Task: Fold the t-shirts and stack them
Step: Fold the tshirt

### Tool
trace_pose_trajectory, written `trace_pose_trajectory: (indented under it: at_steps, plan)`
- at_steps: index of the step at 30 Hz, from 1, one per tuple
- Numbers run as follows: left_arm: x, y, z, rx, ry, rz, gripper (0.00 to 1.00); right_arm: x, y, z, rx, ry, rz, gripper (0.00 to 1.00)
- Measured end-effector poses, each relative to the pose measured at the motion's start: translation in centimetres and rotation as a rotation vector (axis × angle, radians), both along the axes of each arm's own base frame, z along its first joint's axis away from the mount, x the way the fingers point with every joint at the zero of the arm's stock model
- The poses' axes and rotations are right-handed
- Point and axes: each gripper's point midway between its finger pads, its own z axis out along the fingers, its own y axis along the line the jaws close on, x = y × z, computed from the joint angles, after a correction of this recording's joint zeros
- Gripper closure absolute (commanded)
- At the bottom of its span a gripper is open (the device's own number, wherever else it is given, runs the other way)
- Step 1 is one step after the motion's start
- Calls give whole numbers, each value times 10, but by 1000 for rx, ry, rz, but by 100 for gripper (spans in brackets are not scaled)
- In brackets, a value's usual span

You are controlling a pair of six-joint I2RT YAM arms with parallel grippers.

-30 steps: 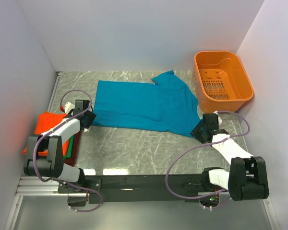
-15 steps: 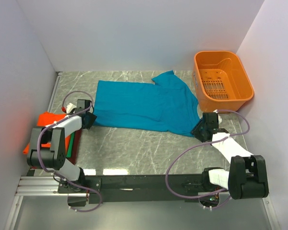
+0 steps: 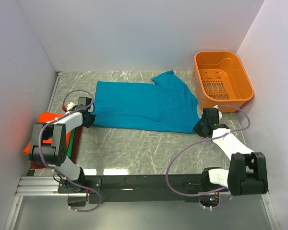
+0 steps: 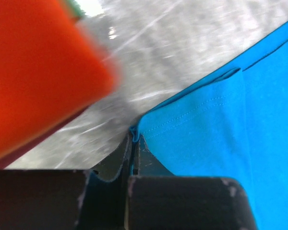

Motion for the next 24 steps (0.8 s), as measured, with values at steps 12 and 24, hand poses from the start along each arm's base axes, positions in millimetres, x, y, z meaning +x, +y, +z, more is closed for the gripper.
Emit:
trace_pose_trajectory:
  at_steps: [12,24]
  plan:
    - [-51,6,22,0,33,42,99,-30,-6,25,5,42,-27,100]
    - [-105,8,19,-21,31,66,88,-65,-5,56,70,-42,-101,75]
